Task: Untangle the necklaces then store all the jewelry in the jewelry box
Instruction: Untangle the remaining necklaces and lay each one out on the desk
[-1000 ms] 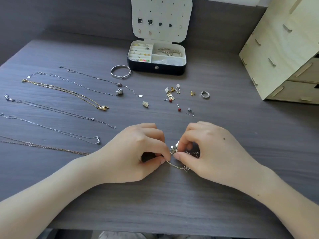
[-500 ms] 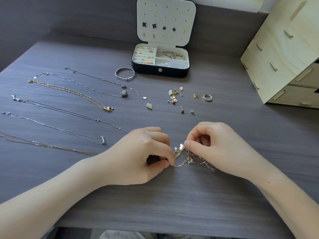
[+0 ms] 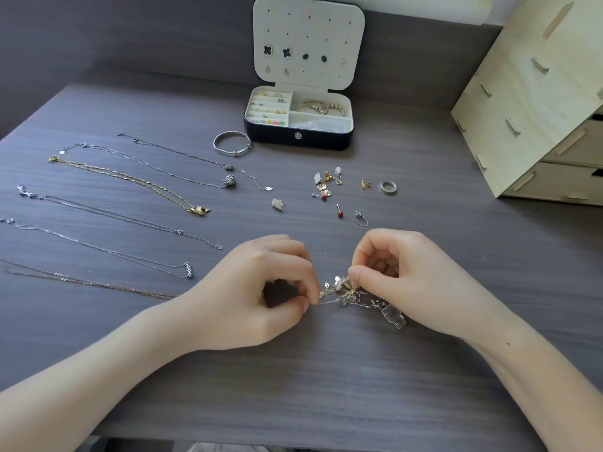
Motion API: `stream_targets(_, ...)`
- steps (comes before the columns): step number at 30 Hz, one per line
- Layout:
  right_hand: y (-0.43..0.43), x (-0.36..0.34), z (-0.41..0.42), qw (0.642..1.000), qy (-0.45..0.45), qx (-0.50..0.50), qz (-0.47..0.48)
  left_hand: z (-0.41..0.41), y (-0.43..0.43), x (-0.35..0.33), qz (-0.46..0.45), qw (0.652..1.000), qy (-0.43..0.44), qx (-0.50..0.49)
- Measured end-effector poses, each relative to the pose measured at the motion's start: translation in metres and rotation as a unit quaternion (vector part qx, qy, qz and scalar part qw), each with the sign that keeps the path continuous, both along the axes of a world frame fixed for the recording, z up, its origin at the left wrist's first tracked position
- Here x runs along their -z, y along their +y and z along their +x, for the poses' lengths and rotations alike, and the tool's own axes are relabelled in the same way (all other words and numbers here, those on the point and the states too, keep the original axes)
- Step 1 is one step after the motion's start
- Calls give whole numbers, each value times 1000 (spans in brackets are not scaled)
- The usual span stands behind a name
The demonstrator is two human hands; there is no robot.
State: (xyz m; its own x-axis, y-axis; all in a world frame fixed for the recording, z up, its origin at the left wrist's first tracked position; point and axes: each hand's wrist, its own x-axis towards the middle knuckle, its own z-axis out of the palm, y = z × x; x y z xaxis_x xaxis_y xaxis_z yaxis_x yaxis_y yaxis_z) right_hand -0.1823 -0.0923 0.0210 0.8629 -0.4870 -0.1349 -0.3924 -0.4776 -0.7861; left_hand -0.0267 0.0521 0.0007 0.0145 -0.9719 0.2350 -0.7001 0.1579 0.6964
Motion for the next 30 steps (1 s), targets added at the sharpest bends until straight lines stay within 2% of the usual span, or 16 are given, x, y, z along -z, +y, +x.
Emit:
stream_targets(9, 1, 3, -3, 1000, -7, 3, -12, -5, 0, -4, 41, 985, 155, -65)
stream_targets(14, 4, 2, -3, 1000, -20, -1, -22, -9, -4, -5, 74, 945, 310, -67)
stream_targets(22, 8, 8, 1, 996, -59, 24, -55, -16, -8, -7, 90, 933, 345, -42)
stream_targets(27, 7, 11, 0, 994, -53, 18, -93, -15, -9, -6, 83, 927, 363, -50)
stream_targets(30, 7, 10, -1, 996, -62, 11, -64, -16, -9, -6, 87, 932, 348, -56)
